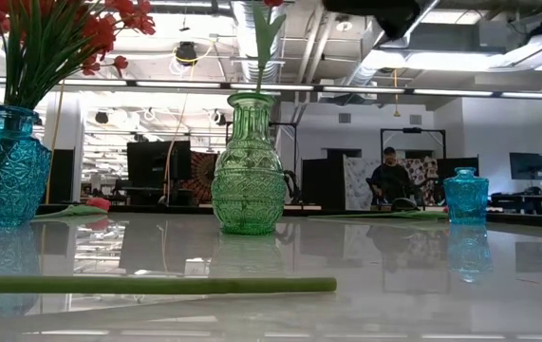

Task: Sort flowers into vase by color
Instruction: Put the bottom pink flower into the green vase

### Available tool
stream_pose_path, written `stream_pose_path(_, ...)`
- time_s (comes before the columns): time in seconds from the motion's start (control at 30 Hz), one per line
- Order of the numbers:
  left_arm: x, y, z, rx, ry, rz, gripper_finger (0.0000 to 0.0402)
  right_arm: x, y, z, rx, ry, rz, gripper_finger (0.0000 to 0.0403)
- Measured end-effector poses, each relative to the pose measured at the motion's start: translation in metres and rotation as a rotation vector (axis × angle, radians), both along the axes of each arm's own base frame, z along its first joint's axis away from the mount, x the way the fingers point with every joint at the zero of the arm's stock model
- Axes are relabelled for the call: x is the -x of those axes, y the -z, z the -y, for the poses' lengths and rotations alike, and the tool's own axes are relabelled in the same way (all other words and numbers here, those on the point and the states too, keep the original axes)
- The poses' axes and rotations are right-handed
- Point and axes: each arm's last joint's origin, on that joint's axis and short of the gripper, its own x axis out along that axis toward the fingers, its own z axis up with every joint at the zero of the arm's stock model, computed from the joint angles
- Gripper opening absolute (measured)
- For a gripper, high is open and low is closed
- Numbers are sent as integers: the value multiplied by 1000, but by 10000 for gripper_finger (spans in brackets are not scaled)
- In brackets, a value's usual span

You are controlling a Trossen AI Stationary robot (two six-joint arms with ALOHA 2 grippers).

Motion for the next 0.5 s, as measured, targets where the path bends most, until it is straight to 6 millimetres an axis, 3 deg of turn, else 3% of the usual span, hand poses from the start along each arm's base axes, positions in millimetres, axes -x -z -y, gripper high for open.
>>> stream_pose_path(0.17,1,1,1,13,39,-43,0,-18,26,-14,-12,-10,19,270)
stream_pose_path(0.5,3,3,1,24,77,-96,0,-67,56,-45,6,-50,-40,270)
